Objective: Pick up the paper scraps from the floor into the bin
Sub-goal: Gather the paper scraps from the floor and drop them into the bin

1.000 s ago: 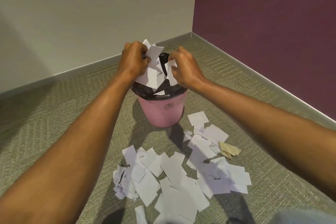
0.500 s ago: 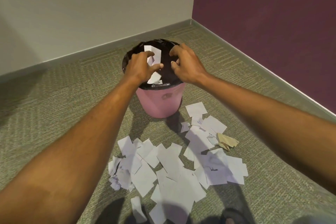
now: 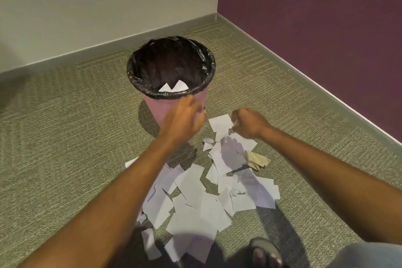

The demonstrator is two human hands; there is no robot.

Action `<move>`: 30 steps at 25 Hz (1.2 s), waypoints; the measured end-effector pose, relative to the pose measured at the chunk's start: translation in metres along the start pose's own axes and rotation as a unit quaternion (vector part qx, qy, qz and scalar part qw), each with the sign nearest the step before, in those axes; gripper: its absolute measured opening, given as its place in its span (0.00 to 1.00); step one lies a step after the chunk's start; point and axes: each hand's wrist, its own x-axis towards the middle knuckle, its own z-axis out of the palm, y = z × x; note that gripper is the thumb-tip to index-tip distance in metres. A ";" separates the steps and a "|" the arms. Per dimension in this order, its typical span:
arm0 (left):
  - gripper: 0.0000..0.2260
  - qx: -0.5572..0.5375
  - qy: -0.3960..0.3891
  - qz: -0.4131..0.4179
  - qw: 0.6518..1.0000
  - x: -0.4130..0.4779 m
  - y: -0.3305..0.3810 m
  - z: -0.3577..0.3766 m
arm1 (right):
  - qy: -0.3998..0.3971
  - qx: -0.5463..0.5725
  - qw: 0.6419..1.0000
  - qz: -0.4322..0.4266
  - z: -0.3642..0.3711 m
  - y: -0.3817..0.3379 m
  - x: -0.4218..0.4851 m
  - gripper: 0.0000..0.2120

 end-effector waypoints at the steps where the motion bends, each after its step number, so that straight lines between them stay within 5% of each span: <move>1: 0.10 -0.007 -0.057 -0.006 0.998 -0.010 0.004 0.018 | -0.039 -0.027 0.999 0.020 0.015 0.012 -0.004 0.14; 6: 0.19 0.053 -0.288 -0.025 0.956 -0.045 0.013 0.091 | -0.136 -0.080 0.982 0.108 0.064 0.058 -0.014 0.40; 10: 0.26 0.080 -0.373 -0.064 0.922 -0.045 0.016 0.127 | -0.184 -0.096 0.972 0.112 0.085 0.077 -0.007 0.47; 20: 0.48 0.076 -0.418 -0.142 0.894 -0.031 0.019 0.192 | -0.197 -0.222 0.954 -0.027 0.123 0.068 -0.001 0.45; 24: 0.42 0.100 -0.434 -0.126 0.887 -0.032 0.011 0.199 | -0.198 -0.304 0.929 -0.072 0.130 0.057 -0.008 0.43; 30: 0.30 0.101 -0.390 -0.125 0.907 -0.027 0.013 0.194 | -0.163 -0.279 0.941 -0.100 0.129 0.064 -0.012 0.26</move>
